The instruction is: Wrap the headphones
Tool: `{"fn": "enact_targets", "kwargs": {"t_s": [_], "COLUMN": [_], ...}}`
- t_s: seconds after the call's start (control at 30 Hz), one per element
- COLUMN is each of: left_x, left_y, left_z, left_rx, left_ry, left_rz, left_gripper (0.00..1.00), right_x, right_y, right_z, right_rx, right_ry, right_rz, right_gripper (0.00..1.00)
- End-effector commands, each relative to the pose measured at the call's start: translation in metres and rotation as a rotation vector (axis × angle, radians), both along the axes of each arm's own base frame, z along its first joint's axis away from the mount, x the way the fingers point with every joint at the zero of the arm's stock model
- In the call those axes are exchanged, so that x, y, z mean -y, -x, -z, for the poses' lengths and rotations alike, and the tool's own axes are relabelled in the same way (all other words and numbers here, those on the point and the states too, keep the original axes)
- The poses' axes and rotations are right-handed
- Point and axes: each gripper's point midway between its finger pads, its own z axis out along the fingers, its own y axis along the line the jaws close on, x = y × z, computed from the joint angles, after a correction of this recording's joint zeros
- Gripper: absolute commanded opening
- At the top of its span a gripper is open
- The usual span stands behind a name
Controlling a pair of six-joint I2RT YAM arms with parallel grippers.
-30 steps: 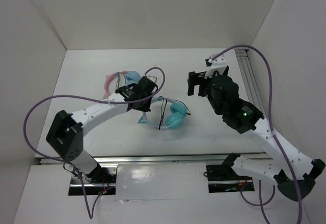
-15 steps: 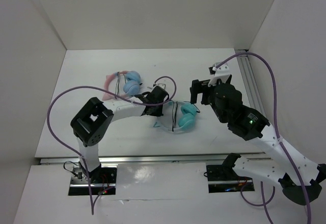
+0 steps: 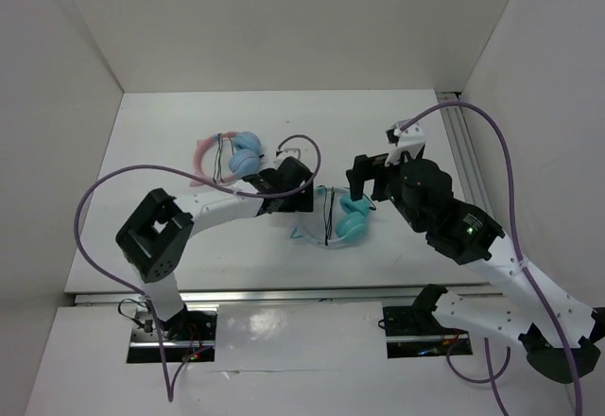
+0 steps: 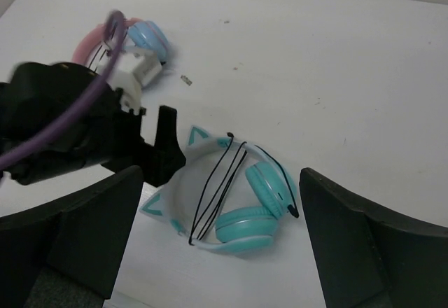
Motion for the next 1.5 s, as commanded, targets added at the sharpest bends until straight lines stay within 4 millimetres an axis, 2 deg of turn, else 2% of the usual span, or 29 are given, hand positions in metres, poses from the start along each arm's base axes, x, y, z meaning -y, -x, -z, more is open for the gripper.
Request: {"fn": "enact_targets", "kwargs": {"t_s": [0.0, 0.03, 0.07, 0.17, 0.2, 0.27, 0.3, 0.33, 0.4, 0.47, 0.5, 0.6, 0.63, 0.67, 0.73, 0.87, 1.13, 1.3, 1.47], "left_x": [-0.008, -0.016, -0.024, -0.059, -0.073, -0.096, -0.106, -0.118, -0.139, -0.16, -0.17, -0.197, -0.207, -0.218, -0.231, -0.246, -0.257, -0.258, -0.252], "left_y": [-0.001, -0.001, 0.006, 0.036, 0.048, 0.07, 0.078, 0.095, 0.116, 0.137, 0.149, 0.178, 0.187, 0.197, 0.208, 0.219, 0.227, 0.227, 0.224], "left_z": [-0.076, -0.096, -0.126, -0.153, -0.175, -0.181, -0.187, -0.208, -0.207, -0.225, -0.222, -0.251, -0.25, -0.262, -0.259, -0.263, -0.274, -0.277, -0.271], "left_rx": [0.166, 0.222, 0.271, 0.26, 0.293, 0.291, 0.307, 0.355, 0.353, 0.402, 0.389, 0.453, 0.447, 0.479, 0.467, 0.467, 0.487, 0.493, 0.474], "left_ry": [0.013, -0.016, 0.004, -0.037, 0.012, 0.019, 0.039, 0.116, 0.138, 0.218, 0.215, 0.322, 0.315, 0.356, 0.35, 0.352, 0.358, 0.365, 0.351], "left_rz": [-0.013, -0.035, -0.06, -0.114, -0.127, -0.133, -0.136, -0.128, -0.128, -0.125, -0.115, -0.105, -0.104, -0.108, -0.112, -0.125, -0.128, -0.129, -0.12], "left_gripper": [0.99, 0.99, 0.99, 0.99, 0.99, 0.99, 0.99, 0.99, 0.99, 0.99, 0.99, 0.99, 0.99, 0.99, 0.99, 0.99, 0.99, 0.99, 0.99], "right_x": [-0.002, 0.0, 0.005, 0.017, 0.019, 0.025, 0.03, 0.033, 0.04, 0.047, 0.053, 0.065, 0.066, 0.074, 0.08, 0.089, 0.106, 0.107, 0.111], "right_y": [0.014, 0.016, 0.022, 0.036, 0.04, 0.049, 0.053, 0.055, 0.063, 0.066, 0.072, 0.085, 0.086, 0.094, 0.098, 0.105, 0.117, 0.119, 0.12], "right_z": [-0.004, -0.009, -0.013, -0.031, -0.036, -0.049, -0.049, -0.049, -0.049, -0.047, -0.05, -0.055, -0.055, -0.058, -0.06, -0.058, -0.065, -0.066, -0.065], "right_rx": [-0.023, -0.015, -0.028, -0.008, -0.006, 0.012, 0.002, -0.004, -0.018, -0.028, -0.018, -0.01, -0.015, -0.006, -0.002, -0.011, 0.001, 0.001, 0.003], "right_ry": [-0.06, -0.082, -0.104, -0.142, -0.159, -0.182, -0.172, -0.165, -0.151, -0.14, -0.151, -0.177, -0.175, -0.184, -0.196, -0.207, -0.212, -0.212, -0.211], "right_rz": [-0.035, -0.033, -0.026, -0.034, -0.041, -0.053, -0.052, -0.052, -0.05, -0.04, -0.041, -0.046, -0.045, -0.046, -0.035, -0.019, -0.002, -0.002, 0.009], "right_gripper": [1.0, 1.0, 1.0, 1.0, 1.0, 1.0, 1.0, 1.0, 1.0, 1.0, 1.0, 1.0, 1.0, 1.0, 1.0, 1.0, 1.0, 1.0, 1.0]}}
